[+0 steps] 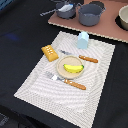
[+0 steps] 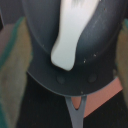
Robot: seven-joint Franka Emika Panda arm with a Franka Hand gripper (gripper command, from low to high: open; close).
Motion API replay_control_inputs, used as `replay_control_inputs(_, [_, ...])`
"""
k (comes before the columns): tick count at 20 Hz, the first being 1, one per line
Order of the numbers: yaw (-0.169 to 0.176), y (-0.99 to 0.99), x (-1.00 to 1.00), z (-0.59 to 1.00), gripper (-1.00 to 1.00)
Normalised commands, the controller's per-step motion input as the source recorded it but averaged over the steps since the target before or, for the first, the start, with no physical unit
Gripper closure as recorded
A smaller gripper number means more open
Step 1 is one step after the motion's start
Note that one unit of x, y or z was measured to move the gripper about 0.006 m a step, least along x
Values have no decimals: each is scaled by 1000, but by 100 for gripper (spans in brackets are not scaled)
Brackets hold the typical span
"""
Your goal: Interact with the objects in diverse but meaningful ways.
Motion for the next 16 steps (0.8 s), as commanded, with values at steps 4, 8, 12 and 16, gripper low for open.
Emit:
replay_control_inputs(4, [-41,71,0,154,-100])
replay_control_inputs(8, [-141,-168,106,89,-100])
replay_control_inputs(12, [-193,-276,39,-1,-100])
replay_control_inputs(16, [-164,-241,-21,-37,-100])
